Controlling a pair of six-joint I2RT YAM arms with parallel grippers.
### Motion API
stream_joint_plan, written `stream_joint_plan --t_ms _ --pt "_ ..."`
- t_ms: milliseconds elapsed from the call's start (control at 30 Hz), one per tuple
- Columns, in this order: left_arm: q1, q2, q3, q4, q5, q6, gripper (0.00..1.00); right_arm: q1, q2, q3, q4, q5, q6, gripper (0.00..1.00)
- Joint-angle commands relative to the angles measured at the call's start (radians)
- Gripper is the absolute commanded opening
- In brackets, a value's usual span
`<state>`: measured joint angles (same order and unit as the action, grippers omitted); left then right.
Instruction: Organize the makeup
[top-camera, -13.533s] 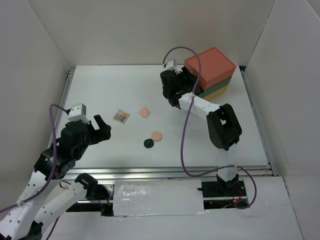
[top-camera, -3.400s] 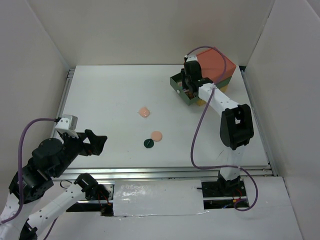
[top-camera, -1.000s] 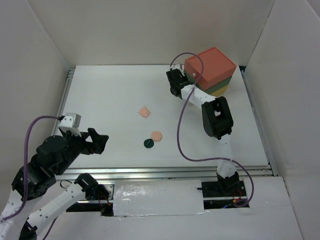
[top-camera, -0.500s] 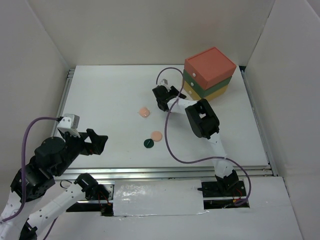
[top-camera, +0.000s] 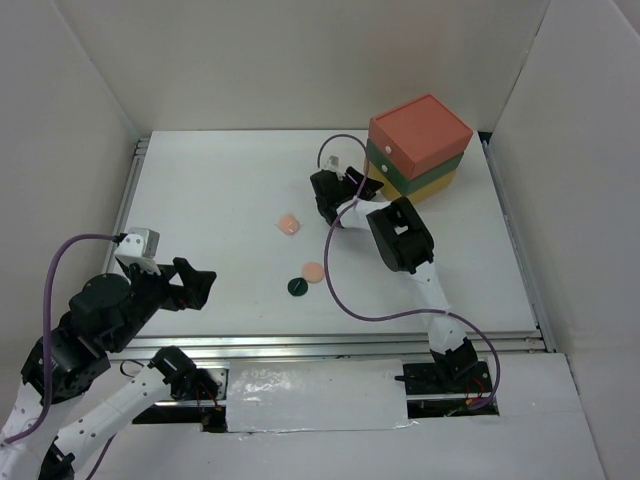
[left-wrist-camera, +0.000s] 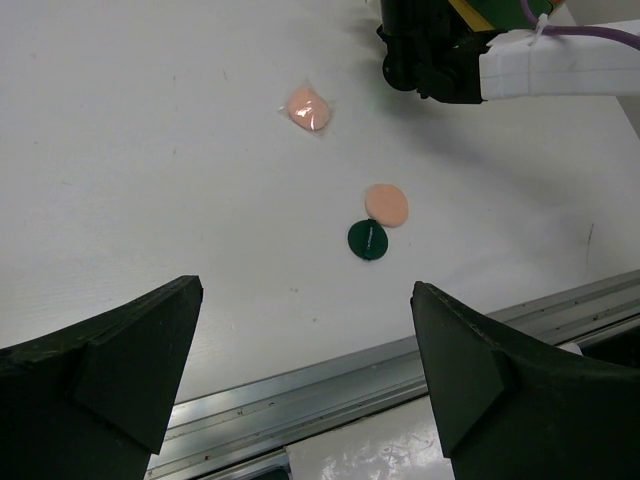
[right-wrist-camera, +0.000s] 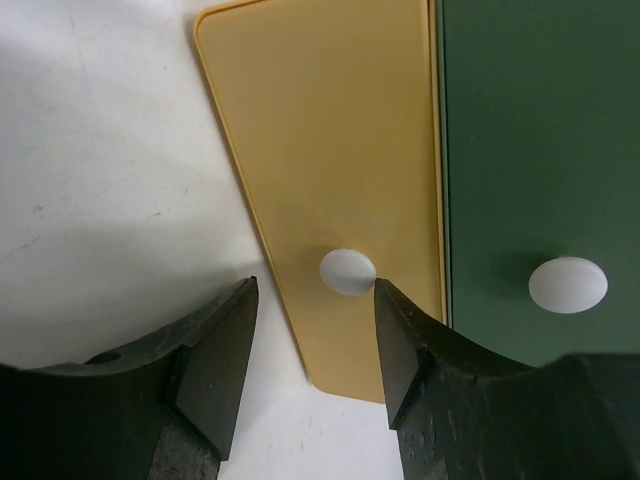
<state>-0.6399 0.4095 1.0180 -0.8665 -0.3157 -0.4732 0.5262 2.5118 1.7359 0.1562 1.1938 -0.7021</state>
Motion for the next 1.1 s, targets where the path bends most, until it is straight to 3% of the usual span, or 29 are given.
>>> stream_joint_plan --t_ms 0,300,500,800,1067 --pt "-0.004 0.003 0.001 0.041 0.010 0.018 0.99 -0.014 0.039 0.025 0.136 0.033 -0.068 0.58" --pt "-0.003 0.009 0.001 0.043 0.017 0.021 0.99 -0.015 0.032 0.027 0.177 0.035 -0.091 0.58" --pt "-0.004 0.000 -0.001 0.044 0.015 0.021 0.99 -0.018 0.038 0.031 0.166 0.030 -0.088 0.43" --pt "-0.004 0.002 -0.001 0.044 0.017 0.021 0.99 -0.025 0.039 0.024 0.149 0.030 -0.065 0.41" --pt "-0.004 0.000 -0.001 0.044 0.017 0.019 0.99 -0.028 0.036 0.017 0.167 0.036 -0.062 0.30"
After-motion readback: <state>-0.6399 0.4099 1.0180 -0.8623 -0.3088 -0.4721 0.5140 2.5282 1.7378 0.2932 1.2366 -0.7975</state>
